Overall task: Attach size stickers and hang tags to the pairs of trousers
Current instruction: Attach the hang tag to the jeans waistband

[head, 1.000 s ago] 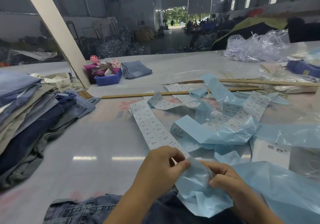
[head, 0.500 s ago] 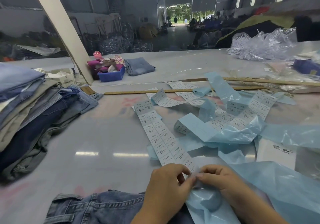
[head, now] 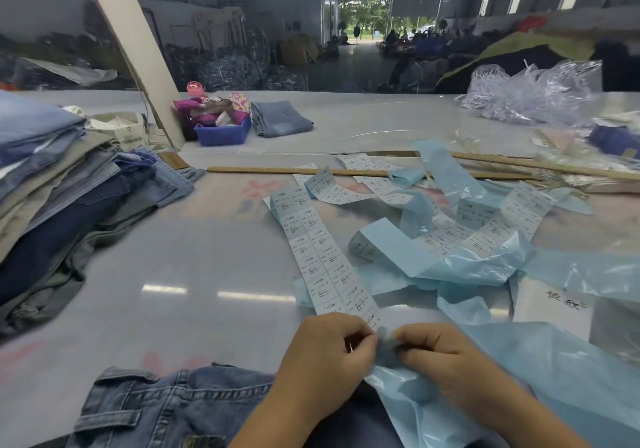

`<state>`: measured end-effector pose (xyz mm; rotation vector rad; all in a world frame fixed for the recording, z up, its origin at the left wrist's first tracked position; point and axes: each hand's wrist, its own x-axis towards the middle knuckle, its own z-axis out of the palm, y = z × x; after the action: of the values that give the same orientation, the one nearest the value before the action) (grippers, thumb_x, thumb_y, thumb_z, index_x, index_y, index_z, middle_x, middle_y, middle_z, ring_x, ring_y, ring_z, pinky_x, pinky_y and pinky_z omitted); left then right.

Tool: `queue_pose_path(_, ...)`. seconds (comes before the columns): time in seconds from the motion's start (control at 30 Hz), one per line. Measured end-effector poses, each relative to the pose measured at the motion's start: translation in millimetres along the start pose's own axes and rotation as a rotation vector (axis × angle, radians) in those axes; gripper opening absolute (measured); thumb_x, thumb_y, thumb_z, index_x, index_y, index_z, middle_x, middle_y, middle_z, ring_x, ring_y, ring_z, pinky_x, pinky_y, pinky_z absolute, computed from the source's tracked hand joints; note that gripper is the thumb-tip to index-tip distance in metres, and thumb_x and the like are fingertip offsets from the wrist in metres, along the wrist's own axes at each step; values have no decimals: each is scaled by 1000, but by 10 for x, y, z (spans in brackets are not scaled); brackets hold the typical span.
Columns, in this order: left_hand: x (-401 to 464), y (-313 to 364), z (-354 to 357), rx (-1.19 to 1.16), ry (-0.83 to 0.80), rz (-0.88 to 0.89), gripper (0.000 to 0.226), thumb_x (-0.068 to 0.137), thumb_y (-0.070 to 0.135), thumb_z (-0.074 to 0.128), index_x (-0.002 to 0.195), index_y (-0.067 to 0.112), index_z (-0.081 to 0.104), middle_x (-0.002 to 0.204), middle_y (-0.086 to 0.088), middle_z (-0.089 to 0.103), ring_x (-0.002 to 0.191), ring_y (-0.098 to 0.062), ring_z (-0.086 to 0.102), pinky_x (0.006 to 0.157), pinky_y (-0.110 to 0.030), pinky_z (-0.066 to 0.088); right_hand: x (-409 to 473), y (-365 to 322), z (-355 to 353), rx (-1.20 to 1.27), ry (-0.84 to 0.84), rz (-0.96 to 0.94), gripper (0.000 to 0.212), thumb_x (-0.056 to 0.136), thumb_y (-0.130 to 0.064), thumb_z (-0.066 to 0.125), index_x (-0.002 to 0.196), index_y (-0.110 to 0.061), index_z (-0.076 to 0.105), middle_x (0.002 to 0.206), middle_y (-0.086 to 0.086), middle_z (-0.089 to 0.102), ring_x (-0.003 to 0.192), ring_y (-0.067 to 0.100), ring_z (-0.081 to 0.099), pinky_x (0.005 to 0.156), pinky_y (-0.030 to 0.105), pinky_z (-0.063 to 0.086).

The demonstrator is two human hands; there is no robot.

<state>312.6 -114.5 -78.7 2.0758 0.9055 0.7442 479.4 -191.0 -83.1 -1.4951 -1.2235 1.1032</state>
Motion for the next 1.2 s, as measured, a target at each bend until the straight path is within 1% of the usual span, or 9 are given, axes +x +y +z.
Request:
queue_pose_path(0.1,12,-26,-62,-43,107,-38,16,88,25,67,73,21,70,68,16,67,66,-6,60,59,-15,45,51,3,9,-47,112,-25,37,85,15,55,82,-13,78,84,7,75,80,9,65,80,24,49)
queue_pose_path(0.27,8,-22,-236,-127,402,1,23,91,16,66,71,26,67,60,11,64,53,-7,57,47,-14,40,272,54,8,-14,260,56,25,87,6,59,77,-9,75,75,6,72,70,20,61,72,34,45)
queue_pose_path(0.4,-20,84,-290,-76,596,147,13,88,22,64,77,28,68,69,17,67,64,-5,64,56,-13,47,534,-22,2,19,465,122,25,91,-2,56,77,-13,73,76,1,71,70,19,62,66,29,48)
queue_pose_path(0.5,-30,202,-216,-8,614,202,8,82,17,67,82,24,72,71,22,66,71,5,61,64,-2,41,680,-166,37,65,442,181,16,98,-23,53,100,-17,68,96,3,69,90,22,64,80,35,52)
queue_pose_path(0.6,-51,293,-111,-1,549,159,12,85,11,73,89,22,76,76,22,68,73,5,62,64,-7,45,567,-242,31,-7,436,143,25,98,-33,51,115,-18,60,110,2,65,101,20,59,94,41,47)
queue_pose_path(0.73,-110,546,61,-33,392,98,28,86,8,70,103,30,71,86,30,64,84,7,62,64,-10,49,-59,-237,-205,39,582,107,10,93,-28,59,101,-25,64,100,-9,68,94,10,61,88,34,48)
queue_pose_path(0.93,-224,1160,666,-263,-35,36,47,89,8,63,96,54,56,92,40,62,78,8,63,58,-6,45,-1256,44,-704,255,747,133,12,88,0,60,85,-8,69,76,8,74,66,18,64,63,31,48)
queue_pose_path(1.1,-399,1553,1450,-403,-295,1,54,82,13,64,121,46,48,116,25,61,97,9,59,74,-13,50,-1961,232,-1137,375,891,164,17,91,0,57,80,-2,70,66,13,70,50,16,57,52,27,43)
queue_pose_path(1.2,-519,1720,1860,-440,-408,22,55,74,19,60,111,58,51,110,34,62,96,9,59,81,-17,52,-2238,359,-1357,386,955,172,22,92,-3,57,75,-3,71,66,14,69,51,16,57,53,29,41)
